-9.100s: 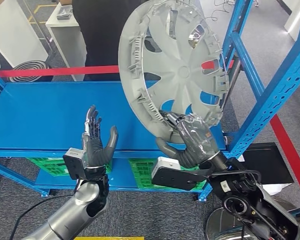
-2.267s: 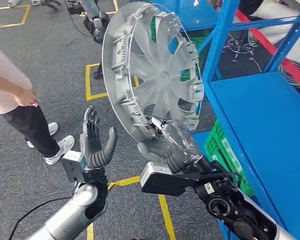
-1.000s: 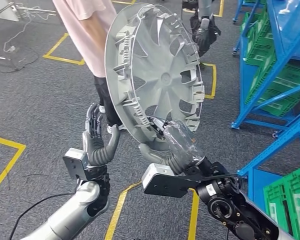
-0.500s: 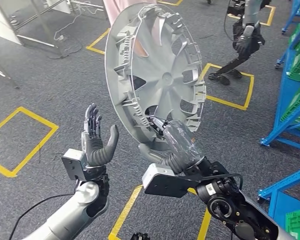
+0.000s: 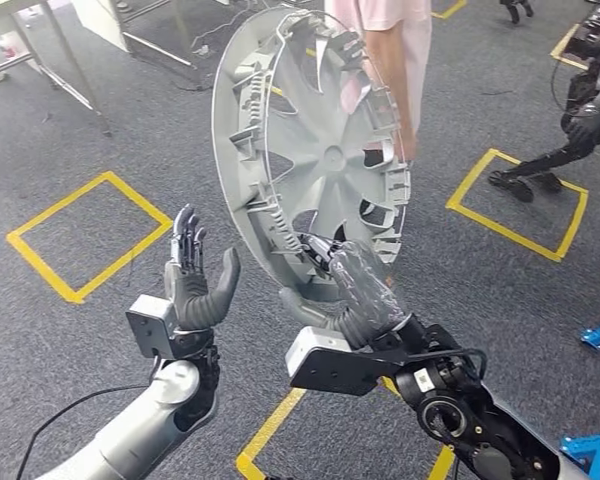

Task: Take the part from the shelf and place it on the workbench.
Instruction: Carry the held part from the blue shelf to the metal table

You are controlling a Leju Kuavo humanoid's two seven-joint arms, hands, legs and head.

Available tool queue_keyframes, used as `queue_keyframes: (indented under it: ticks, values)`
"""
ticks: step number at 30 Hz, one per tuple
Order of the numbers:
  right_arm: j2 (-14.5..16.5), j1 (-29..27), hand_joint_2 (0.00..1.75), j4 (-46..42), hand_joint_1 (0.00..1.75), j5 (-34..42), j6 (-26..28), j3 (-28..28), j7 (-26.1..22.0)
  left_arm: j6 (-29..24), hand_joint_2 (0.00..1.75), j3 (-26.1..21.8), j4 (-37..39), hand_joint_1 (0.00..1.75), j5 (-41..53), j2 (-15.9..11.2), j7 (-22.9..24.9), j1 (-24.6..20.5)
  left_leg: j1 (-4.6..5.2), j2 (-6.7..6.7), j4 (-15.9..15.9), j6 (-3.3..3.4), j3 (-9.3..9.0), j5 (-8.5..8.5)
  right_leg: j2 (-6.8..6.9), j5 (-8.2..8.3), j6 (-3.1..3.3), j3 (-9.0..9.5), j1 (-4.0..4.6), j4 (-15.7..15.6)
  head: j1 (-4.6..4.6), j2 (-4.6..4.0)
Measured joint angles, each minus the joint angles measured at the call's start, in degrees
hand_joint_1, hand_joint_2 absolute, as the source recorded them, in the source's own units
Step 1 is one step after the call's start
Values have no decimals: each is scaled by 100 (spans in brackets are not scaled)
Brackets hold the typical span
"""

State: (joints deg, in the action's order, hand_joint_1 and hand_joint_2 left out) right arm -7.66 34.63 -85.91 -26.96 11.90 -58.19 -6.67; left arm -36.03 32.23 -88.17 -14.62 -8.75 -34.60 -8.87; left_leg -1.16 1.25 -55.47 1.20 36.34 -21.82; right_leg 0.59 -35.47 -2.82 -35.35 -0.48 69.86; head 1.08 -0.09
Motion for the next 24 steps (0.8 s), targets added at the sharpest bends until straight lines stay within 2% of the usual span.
queue_keyframes:
  ticks: [1, 2, 3, 4, 6, 7, 8, 10, 11, 12, 14, 15, 16, 17, 18, 20, 21, 22, 23, 24]
  values:
    - [-4, -9, 175, 2, 175, 1, -1, -3, 1, 1, 175, 0, 1, 0, -1, 2, 0, 2, 17, 92, -1, 7, -1, 2, -27, -34, 22, -138, 5, 237, -2, 0]
    - [-7, -17, 175, 2, 175, 1, -1, -5, 2, 0, 175, 0, 1, 0, -1, 3, 0, 3, 34, 188, -1, 10, -2, 4, -44, 55, 56, -179, 11, 245, -2, 0]
    - [-9, -21, 175, 2, 175, 0, -1, -6, 3, 0, 175, 0, 1, 0, -2, 2, 0, 3, 46, 285, -2, 13, -5, 8, -73, 252, 100, -113, 22, 18, -1, 0]
    - [-10, -21, 175, 2, 175, 0, 0, -5, 3, 0, 175, 0, 0, 0, -2, 3, 0, 3, 51, 376, -2, 14, -8, 12, -167, 514, 151, 37, 36, -392, -1, 0]
    - [-11, -21, 175, 1, 175, 0, 1, -4, -1, 1, 175, -1, 0, 0, -2, 5, 1, 5, 33, 536, -3, -13, 7, 32, -538, 875, 240, 330, 45, -1161, 13, 0]
    - [-12, -21, 175, 1, 175, 1, 0, -4, -2, 0, 175, -1, 1, 0, -2, 7, 1, 7, 6, 610, 0, -42, 27, 50, -680, 948, 262, 409, 56, -1369, 9, 0]
    - [-13, -20, 175, 2, 175, 1, -1, -4, 0, 0, 175, 0, 1, 0, -2, 9, 1, 13, -25, 685, 11, -80, 48, 72, -741, 950, 273, 436, 64, -1440, 2, 0]
    - [-14, -15, 175, 2, 175, 1, -1, -2, 5, -1, 175, 1, 1, 0, -1, 5, 2, 22, -58, 810, 53, -155, 76, 115, -587, 992, 277, 482, 68, -1529, -27, 0]
    - [-13, -11, 175, 0, 175, 1, -1, -1, 5, -1, 175, 0, 1, 0, 0, 1, 1, 21, -38, 727, 34, -184, 98, 91, -499, 1023, 283, 516, 46, -1595, -18, 0]
    - [-11, -2, 175, -2, 175, 0, 2, 0, 6, -1, 175, -1, 0, 0, 8, -4, 2, 10, -12, 562, -92, -209, 165, -3, -397, 1058, 291, 546, 24, -1662, 4, 0]
    - [-17, -1, 175, -3, 175, 4, 59, 4, 53, -9, 175, -26, -1, 0, 176, -8, 76, 30, 20, 127, -702, -248, 449, -356, -199, 1093, 306, 569, 12, -1723, 52, 0]
    - [-26, -24, 175, -3, 175, 24, 123, 13, 93, -15, 175, -77, -1, 0, 305, -7, 127, 95, 14, 11, -1096, -271, 622, -536, -97, 1092, 313, 566, 15, -1723, 65, 0]
    - [-45, -72, 175, -3, 175, 58, 202, 32, 132, -24, 175, -163, -3, 0, 393, -19, 167, 199, 4, -46, -1388, -295, 743, -635, -1, 1087, 313, 564, 15, -1721, 71, 0]
    - [-74, -130, 175, -3, 175, 97, 273, 60, 156, -30, 175, -280, -6, 0, 407, -48, 181, 319, -8, -77, -1496, -317, 772, -641, 89, 1080, 312, 563, 14, -1717, 75, 0]
    - [-108, -182, 175, -3, 175, 138, 328, 91, 164, -33, 175, -402, -11, 0, 345, -87, 166, 422, -19, -103, -1362, -333, 678, -548, 172, 1069, 305, 560, 12, -1707, 83, 0]
    - [-171, -248, 175, -4, 175, 174, 375, 155, 163, -37, 175, -615, -33, 0, 219, -186, 129, 532, -22, -247, -561, -330, 226, -241, 324, 1033, 268, 554, 11, -1664, 103, 0]
    - [-189, -258, 175, -5, 175, 179, 382, 180, 159, -37, 175, -689, -45, 0, 200, -214, 114, 556, -6, -338, -198, -302, 21, -127, 388, 1008, 239, 549, 26, -1639, 112, 0]
    - [-202, -263, 175, -8, 175, 180, 386, 203, 152, -37, 175, -751, -60, 0, 191, -236, 101, 572, 15, -393, 32, -258, -109, -72, 438, 983, 205, 551, 36, -1620, 117, 0]
    - [-212, -265, 175, -14, 175, 180, 387, 217, 143, -37, 175, -801, -72, 0, 188, -246, 91, 591, 35, -408, 114, -211, -148, -72, 482, 962, 171, 561, 52, -1608, 114, 0]
    - [-219, -266, 175, -21, 175, 180, 387, 228, 137, -37, 175, -844, -81, 0, 185, -255, 85, 615, 49, -354, 93, -165, -144, -70, 525, 948, 141, 574, 64, -1608, 104, 0]
